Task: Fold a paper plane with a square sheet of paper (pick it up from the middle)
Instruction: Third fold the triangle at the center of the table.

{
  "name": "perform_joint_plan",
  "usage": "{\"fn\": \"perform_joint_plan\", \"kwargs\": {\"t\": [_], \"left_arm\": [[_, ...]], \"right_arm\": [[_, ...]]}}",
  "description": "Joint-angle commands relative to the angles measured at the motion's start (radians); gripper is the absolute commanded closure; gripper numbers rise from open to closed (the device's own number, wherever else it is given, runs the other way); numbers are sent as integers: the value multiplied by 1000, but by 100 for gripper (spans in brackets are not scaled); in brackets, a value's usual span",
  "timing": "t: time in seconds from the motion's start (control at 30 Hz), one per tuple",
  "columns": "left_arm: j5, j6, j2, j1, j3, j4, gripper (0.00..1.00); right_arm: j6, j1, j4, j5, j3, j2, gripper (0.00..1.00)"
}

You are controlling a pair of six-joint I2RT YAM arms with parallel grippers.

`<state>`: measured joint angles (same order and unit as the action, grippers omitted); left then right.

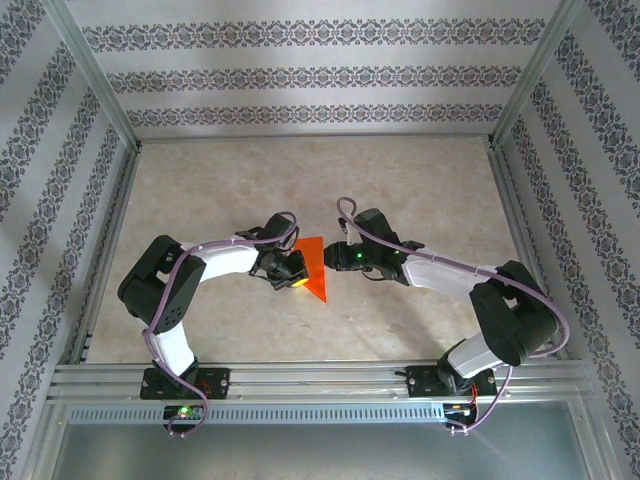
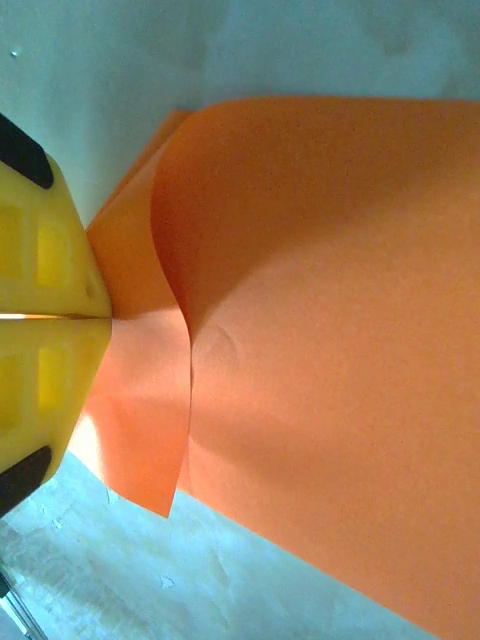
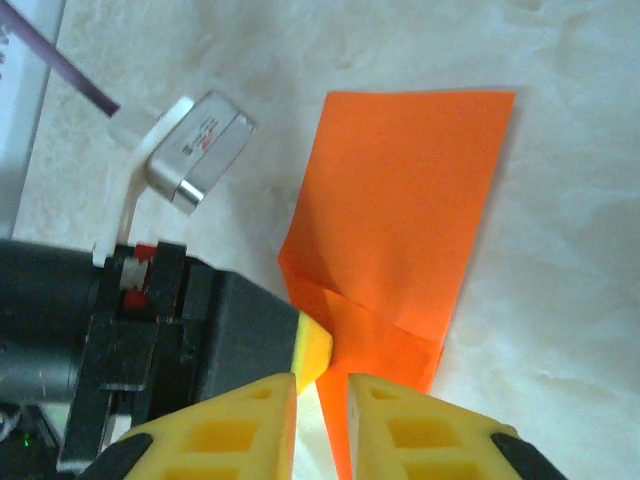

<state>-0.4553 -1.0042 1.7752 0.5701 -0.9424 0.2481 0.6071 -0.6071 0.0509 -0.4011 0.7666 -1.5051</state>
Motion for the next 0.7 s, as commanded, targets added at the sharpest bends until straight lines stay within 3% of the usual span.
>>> {"fn": "perform_joint_plan", "kwargs": {"t": [0.0,0.33,0.67], "left_arm": [[56,-29,53,15,36,20,92],[61,-47,63,14,38,22,93],[67,-47,70,14,42,40,93]], "right_arm": [[2,-26,-43,-56,-30,1,86],[-1,-131,-44,-58,9,-121,95],[-4,-143,-51,-29,30,-202,97]]}}
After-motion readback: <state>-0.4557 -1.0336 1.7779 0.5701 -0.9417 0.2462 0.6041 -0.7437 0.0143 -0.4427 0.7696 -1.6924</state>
